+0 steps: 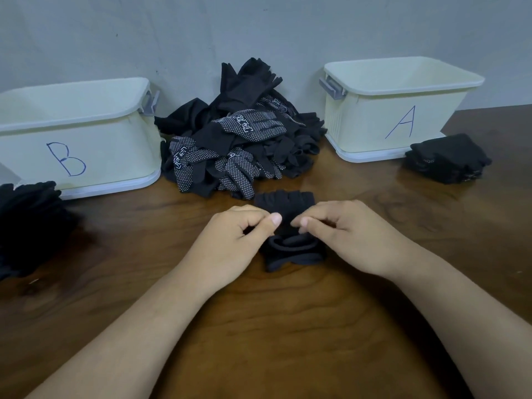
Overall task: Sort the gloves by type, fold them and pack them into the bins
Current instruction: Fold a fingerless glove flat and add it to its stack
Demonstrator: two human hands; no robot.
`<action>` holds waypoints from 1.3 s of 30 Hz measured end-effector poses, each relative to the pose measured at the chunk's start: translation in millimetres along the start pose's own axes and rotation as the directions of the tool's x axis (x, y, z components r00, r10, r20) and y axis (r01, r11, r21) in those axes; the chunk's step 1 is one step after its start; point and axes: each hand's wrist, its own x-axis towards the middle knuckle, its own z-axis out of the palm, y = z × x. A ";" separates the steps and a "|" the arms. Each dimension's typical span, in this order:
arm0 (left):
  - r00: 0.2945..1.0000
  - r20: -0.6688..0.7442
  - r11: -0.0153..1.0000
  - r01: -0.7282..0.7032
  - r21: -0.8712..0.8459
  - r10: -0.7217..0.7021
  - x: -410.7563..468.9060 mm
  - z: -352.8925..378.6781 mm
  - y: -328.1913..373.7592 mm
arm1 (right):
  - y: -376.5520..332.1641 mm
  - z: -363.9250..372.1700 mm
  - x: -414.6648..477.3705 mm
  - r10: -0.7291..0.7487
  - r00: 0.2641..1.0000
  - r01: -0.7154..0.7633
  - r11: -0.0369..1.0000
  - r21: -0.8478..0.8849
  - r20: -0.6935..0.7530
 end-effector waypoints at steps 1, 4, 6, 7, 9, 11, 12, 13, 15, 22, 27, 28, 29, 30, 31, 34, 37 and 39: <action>1.000 0.008 1.000 0.028 -0.014 -0.028 0.0 0.3 0.4 | 1.3 0.3 1.0 0.038 0.999 -0.038 0.997 0.062 0.001; 0.998 0.017 0.998 0.064 0.008 -0.064 -0.9 2.4 1.6 | 7.6 -2.9 1.0 0.087 0.994 -0.097 0.983 0.157 0.067; 0.996 0.059 0.996 0.060 0.063 -0.063 -1.3 2.0 0.9 | 11.7 -3.3 -0.5 0.082 0.992 -0.092 0.990 0.106 0.093; 0.994 0.090 0.994 0.054 0.090 -0.062 -1.5 1.1 -0.3 | 12.2 -2.7 -1.0 0.082 0.992 -0.089 0.993 0.077 0.095; 0.989 0.133 0.991 0.051 0.126 -0.068 -3.1 -1.8 -2.1 | 13.0 -0.7 0.0 0.089 0.992 -0.093 0.995 0.046 0.084; 0.984 0.163 0.986 0.046 0.158 -0.072 -4.2 -3.8 -1.6 | 14.1 -1.0 0.9 0.107 0.991 -0.107 0.994 0.001 0.080; 0.978 0.192 0.983 0.044 0.178 -0.079 -4.4 -4.1 0.4 | 14.9 -1.8 0.2 0.115 0.990 -0.113 0.993 -0.039 0.081; 0.971 0.224 0.978 0.036 0.207 -0.083 -5.0 -3.7 1.9 | 15.3 -2.0 -0.4 0.118 0.990 -0.111 0.990 -0.086 0.076; 0.960 0.268 0.955 0.001 0.296 -0.084 -4.8 -2.7 4.2 | 14.8 1.5 -0.6 0.107 0.994 -0.104 0.983 -0.154 0.008; 0.952 0.275 0.889 -0.009 0.458 -0.132 -2.1 2.7 3.2 | 10.8 14.6 12.0 0.270 0.919 -0.333 0.922 -0.197 -0.288; 0.953 0.272 0.878 -0.015 0.478 -0.131 -0.5 3.0 2.2 | 6.5 23.6 20.8 0.311 0.908 -0.363 0.918 -0.158 -0.282; 0.954 0.271 0.877 -0.018 0.479 -0.128 -0.4 3.0 2.5 | 5.7 23.2 21.5 0.311 0.906 -0.357 0.926 -0.124 -0.287; 0.956 0.268 0.878 -0.022 0.479 -0.123 -0.3 3.1 2.7 | 4.3 21.7 21.1 0.313 0.905 -0.346 0.935 -0.071 -0.289; 0.957 0.265 0.879 -0.022 0.477 -0.120 -0.5 3.0 3.1 | 1.9 19.8 20.3 0.316 0.904 -0.330 0.944 0.002 -0.289; 0.957 0.265 0.879 -0.024 0.475 -0.118 -1.0 3.0 3.1 | -0.7 18.5 17.9 0.314 0.904 -0.305 0.949 0.076 -0.292; 0.958 0.266 0.881 -0.031 0.473 -0.109 -2.4 3.5 3.0 | -7.3 18.1 9.2 0.256 0.926 -0.195 0.954 0.230 -0.279; 0.961 0.260 0.895 -0.033 0.444 -0.093 -3.0 3.3 2.1 | -17.5 18.7 4.8 0.180 0.959 -0.095 0.933 0.348 -0.221; 0.966 0.241 0.907 -0.022 0.420 -0.088 -5.2 3.9 2.3 | -21.6 20.0 4.8 0.117 0.977 -0.049 0.937 0.345 -0.178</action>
